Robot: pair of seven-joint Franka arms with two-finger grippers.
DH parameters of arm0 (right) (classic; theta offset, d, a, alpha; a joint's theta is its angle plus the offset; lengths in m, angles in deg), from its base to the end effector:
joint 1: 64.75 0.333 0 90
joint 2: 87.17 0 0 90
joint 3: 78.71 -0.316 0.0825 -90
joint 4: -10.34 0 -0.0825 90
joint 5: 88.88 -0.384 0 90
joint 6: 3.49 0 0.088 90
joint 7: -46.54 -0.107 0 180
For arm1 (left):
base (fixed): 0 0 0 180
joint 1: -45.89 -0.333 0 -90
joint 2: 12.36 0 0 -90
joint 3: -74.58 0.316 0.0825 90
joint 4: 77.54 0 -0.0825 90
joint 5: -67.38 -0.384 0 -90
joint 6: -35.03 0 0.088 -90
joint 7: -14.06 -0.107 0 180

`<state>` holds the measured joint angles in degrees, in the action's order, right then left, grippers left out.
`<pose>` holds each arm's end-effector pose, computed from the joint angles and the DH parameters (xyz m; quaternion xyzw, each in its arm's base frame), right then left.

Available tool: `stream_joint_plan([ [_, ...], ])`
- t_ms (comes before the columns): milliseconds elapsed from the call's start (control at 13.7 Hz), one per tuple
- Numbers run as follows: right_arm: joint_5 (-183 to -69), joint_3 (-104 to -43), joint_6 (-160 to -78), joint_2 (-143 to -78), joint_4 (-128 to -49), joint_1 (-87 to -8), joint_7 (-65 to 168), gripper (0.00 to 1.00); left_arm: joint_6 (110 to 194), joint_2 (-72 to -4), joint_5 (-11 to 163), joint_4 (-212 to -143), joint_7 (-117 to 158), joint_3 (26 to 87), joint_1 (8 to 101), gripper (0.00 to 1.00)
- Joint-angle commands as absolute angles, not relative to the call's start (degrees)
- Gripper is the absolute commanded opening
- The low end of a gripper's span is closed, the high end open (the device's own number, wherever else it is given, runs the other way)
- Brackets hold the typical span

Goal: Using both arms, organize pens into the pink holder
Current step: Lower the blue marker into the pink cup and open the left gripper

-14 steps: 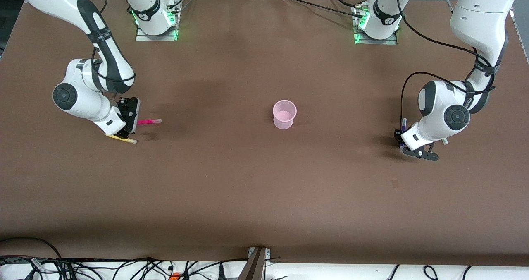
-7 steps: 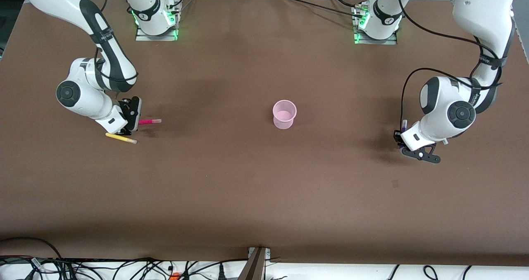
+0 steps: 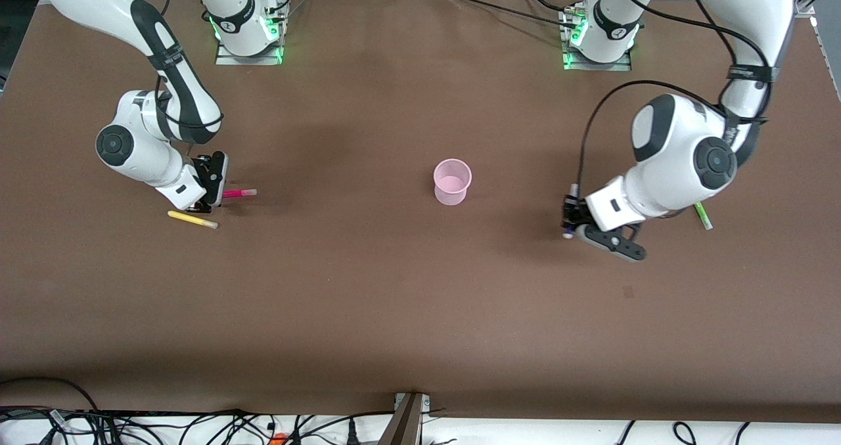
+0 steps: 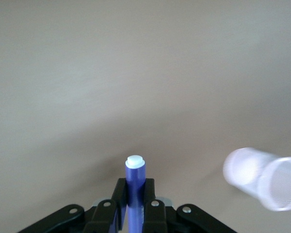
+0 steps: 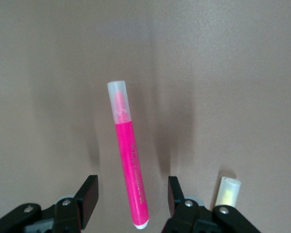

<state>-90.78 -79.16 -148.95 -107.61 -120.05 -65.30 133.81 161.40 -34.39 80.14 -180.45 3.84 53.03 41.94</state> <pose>0.5245 -0.0012 0.1904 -0.7333 -0.6782 0.0269 0.0397 0.6210 -0.1846 0.3553 0.9737 -0.1612 0.0119 0.1603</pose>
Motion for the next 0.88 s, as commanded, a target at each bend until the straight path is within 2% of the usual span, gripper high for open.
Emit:
stream_joint_plan([
  [0,-91.86,-79.59,-151.40,-108.44,-120.88,-65.72,135.48,0.66,165.87,-35.39,86.61,-178.96,3.42,46.13,41.67,0.00],
  [220,-91.86,-79.50,-152.38,-108.53,-121.32,-65.72,135.48,0.65,174.75,-35.30,87.24,-181.24,3.42,39.35,41.58,0.00],
  [293,-91.86,-79.59,-152.55,-108.61,-121.32,-65.72,135.57,0.57,178.34,-35.21,87.33,-182.73,3.42,37.33,41.58,0.00],
  [366,-91.86,-79.59,-152.64,-108.61,-121.32,-65.72,136.18,0.45,182.29,-35.30,87.33,-184.84,3.51,35.49,41.58,0.00],
  [585,-91.78,-79.59,-152.64,-108.44,-121.32,-65.72,137.24,0.14,186.98,-36.26,86.45,-188.89,2.98,35.12,43.69,0.00],
  [659,-91.86,-79.59,-152.55,-108.26,-121.24,-65.72,137.33,0.01,188.82,-36.44,86.45,-190.03,2.98,35.12,45.08,0.00],
  [805,-91.86,-79.67,-152.12,-107.74,-121.15,-65.72,137.07,0.00,193.91,-37.49,86.45,-192.05,2.98,35.20,47.55,0.00],
])
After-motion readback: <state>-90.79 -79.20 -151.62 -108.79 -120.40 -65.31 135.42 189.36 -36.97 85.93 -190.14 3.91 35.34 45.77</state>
